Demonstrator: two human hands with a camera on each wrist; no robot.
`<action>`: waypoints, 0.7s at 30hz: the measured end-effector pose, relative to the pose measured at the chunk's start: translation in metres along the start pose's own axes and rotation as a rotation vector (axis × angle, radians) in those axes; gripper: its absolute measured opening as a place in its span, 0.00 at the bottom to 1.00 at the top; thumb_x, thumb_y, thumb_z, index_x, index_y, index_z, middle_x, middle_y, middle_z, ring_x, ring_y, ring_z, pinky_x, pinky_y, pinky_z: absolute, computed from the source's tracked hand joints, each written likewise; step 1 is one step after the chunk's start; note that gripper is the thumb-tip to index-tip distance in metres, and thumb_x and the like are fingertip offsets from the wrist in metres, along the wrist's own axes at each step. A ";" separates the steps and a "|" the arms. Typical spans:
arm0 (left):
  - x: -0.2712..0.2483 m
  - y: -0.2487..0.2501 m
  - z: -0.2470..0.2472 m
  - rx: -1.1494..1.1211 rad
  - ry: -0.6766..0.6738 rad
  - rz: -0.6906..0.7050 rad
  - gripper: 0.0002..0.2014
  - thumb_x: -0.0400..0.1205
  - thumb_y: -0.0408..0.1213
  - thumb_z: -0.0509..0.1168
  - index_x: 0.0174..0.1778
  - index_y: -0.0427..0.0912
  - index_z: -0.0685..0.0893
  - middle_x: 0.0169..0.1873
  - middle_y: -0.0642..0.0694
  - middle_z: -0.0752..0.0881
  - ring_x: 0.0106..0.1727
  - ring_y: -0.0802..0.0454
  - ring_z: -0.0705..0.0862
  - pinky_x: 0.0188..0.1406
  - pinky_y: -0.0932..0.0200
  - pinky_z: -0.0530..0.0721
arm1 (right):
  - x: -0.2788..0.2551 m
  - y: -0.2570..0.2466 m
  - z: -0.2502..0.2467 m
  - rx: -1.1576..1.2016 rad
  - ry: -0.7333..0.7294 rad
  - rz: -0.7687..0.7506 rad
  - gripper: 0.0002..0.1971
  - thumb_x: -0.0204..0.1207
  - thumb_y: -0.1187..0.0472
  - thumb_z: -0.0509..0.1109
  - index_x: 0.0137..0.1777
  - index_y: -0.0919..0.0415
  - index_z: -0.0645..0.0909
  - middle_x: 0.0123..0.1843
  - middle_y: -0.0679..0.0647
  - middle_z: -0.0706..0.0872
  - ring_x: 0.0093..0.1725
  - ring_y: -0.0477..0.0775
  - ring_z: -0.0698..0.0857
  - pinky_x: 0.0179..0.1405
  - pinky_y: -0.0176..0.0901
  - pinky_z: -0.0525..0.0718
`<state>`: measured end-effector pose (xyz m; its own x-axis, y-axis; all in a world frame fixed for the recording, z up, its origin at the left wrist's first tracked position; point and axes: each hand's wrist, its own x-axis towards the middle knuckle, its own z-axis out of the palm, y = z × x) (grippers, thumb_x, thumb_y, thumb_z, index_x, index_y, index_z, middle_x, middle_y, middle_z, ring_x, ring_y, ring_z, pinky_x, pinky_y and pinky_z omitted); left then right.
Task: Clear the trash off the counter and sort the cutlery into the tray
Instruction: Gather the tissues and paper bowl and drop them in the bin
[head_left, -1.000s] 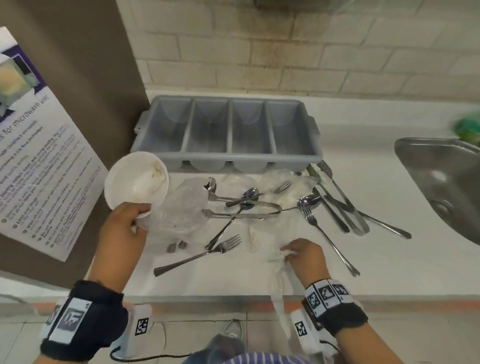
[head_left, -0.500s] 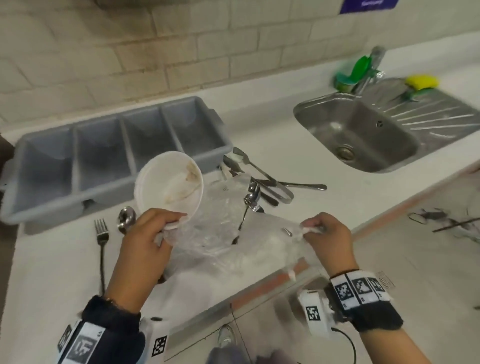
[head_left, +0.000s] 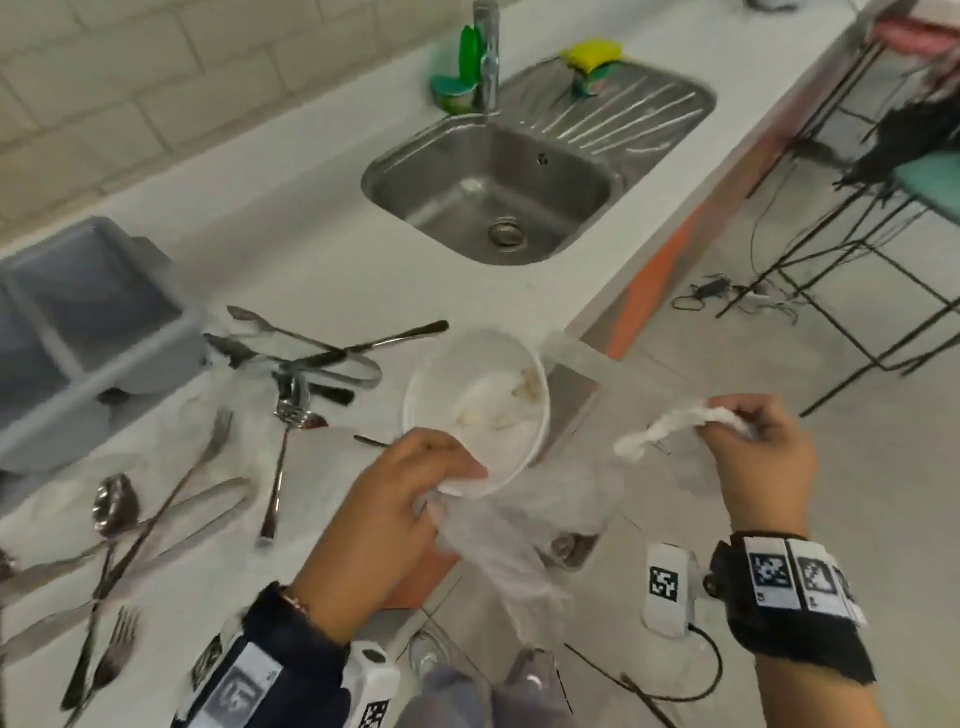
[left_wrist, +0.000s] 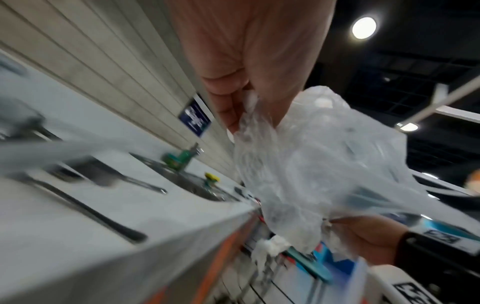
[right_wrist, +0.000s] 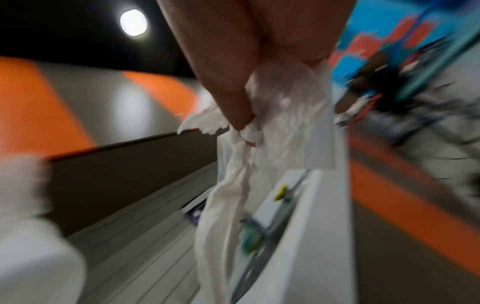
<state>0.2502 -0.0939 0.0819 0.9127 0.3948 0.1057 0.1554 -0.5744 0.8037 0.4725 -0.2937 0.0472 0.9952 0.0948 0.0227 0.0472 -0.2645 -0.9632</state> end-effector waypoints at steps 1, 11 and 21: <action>0.008 -0.003 0.022 -0.020 -0.122 -0.011 0.26 0.71 0.16 0.66 0.50 0.56 0.85 0.52 0.65 0.80 0.57 0.73 0.79 0.56 0.85 0.71 | 0.005 0.024 -0.015 0.028 0.063 0.058 0.14 0.68 0.75 0.71 0.39 0.52 0.82 0.31 0.40 0.85 0.28 0.29 0.83 0.35 0.29 0.84; 0.090 -0.189 0.269 0.082 -0.586 -0.350 0.18 0.76 0.24 0.63 0.56 0.48 0.85 0.57 0.49 0.85 0.59 0.50 0.84 0.63 0.52 0.84 | -0.012 0.242 -0.051 -0.159 0.189 0.409 0.13 0.70 0.77 0.67 0.49 0.64 0.87 0.43 0.56 0.86 0.31 0.23 0.82 0.30 0.10 0.74; 0.171 -0.356 0.477 0.621 -0.760 -0.198 0.20 0.79 0.27 0.57 0.65 0.45 0.83 0.65 0.41 0.83 0.63 0.36 0.83 0.62 0.47 0.82 | -0.035 0.435 -0.023 -0.234 0.094 0.509 0.23 0.65 0.78 0.69 0.34 0.43 0.86 0.39 0.26 0.87 0.40 0.29 0.83 0.37 0.15 0.76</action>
<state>0.5312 -0.1640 -0.4650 0.8144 0.0850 -0.5741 0.3029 -0.9061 0.2954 0.4598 -0.4344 -0.3669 0.9001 -0.1833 -0.3952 -0.4338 -0.4612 -0.7740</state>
